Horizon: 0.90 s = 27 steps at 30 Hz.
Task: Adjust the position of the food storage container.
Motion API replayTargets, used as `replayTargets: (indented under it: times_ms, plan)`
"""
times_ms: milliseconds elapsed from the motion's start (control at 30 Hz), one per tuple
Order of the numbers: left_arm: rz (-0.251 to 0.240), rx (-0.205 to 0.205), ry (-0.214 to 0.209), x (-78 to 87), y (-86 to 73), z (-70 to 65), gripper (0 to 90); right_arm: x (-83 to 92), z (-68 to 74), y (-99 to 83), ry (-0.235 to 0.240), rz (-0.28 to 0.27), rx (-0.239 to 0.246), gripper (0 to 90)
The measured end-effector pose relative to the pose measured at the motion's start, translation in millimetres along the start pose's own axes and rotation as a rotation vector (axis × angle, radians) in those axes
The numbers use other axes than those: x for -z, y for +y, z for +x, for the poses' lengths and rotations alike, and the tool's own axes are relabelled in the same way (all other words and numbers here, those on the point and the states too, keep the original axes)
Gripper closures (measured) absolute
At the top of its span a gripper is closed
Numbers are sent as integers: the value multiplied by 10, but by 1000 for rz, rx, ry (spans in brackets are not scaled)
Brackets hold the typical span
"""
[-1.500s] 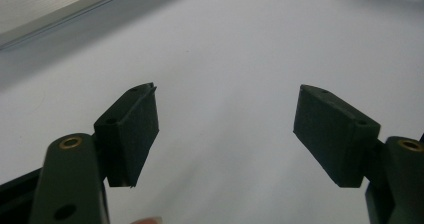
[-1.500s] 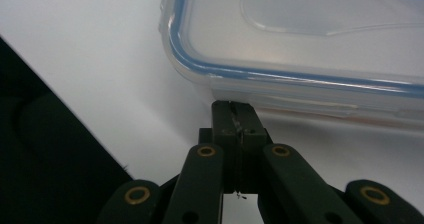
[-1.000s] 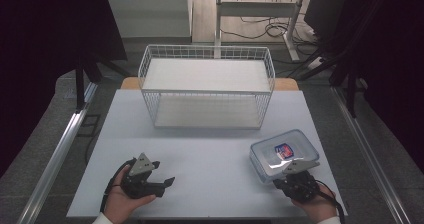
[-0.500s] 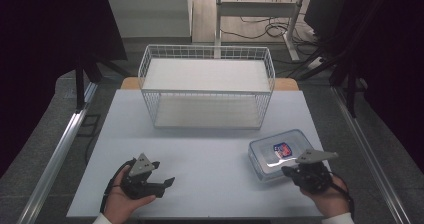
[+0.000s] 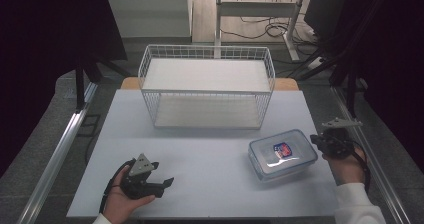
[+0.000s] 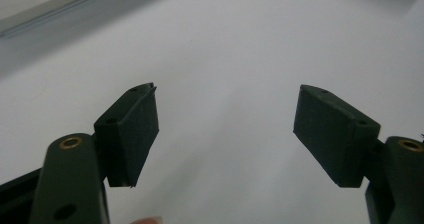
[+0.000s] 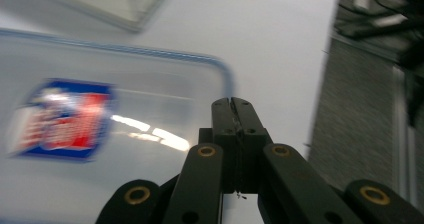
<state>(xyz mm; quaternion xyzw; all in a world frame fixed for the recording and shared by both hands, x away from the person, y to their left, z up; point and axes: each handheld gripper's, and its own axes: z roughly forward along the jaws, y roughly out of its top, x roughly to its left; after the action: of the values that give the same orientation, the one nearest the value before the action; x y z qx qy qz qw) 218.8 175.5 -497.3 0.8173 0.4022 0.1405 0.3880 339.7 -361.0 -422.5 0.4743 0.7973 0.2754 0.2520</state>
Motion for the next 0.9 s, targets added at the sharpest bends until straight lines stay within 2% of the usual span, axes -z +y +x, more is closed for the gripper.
replayTargets:
  times_ms: [100,167,333,433,567,633,900]
  plan:
    - [1,-2,1,1,1,-13,256,-94,-123,-14,-22,18,-47,889]
    - [1,-2,2,5,0,-14,256,-191,-174,-65,-36,48,-51,889]
    - [8,4,3,6,-9,-1,256,-295,-215,-145,-24,94,-58,889]
    - [9,4,3,5,-10,0,256,-336,-187,-157,1,115,-41,889]
    - [9,5,2,3,-10,1,256,-335,-157,-130,-5,116,-23,890]
    - [10,4,2,3,-11,1,256,-321,-154,-123,19,103,-33,890]
    - [14,7,1,-6,-11,0,256,-314,-108,-104,-5,121,0,891]
